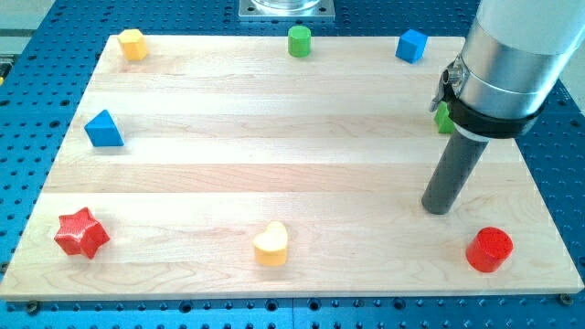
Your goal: Move the red circle to the top right of the yellow heart
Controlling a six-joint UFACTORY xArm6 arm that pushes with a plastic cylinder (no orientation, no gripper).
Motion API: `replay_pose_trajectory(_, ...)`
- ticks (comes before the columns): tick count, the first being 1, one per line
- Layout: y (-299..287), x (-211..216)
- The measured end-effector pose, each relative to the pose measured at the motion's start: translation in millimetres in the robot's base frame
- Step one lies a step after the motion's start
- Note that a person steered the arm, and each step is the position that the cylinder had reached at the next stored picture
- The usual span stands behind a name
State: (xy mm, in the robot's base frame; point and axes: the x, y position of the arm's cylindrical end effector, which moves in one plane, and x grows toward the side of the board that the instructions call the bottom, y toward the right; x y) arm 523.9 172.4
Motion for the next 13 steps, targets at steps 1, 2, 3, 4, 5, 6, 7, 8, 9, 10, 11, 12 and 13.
replay_pose_trajectory(1,0.2,0.0)
replay_pose_trajectory(2,0.2,0.0)
replay_pose_trajectory(3,0.2,0.2)
replay_pose_trajectory(4,0.2,0.1)
replay_pose_trajectory(5,0.2,-3.4)
replay_pose_trajectory(6,2.8,-15.3)
replay_pose_trajectory(7,62.7,-16.1)
replay_pose_trajectory(8,116.3,-16.2)
replay_pose_trajectory(9,154.4,17.8)
replay_pose_trajectory(10,149.5,60.1)
replay_pose_trajectory(11,114.5,81.4)
replay_pose_trajectory(12,58.5,85.5)
replay_pose_trajectory(13,46.2,75.8)
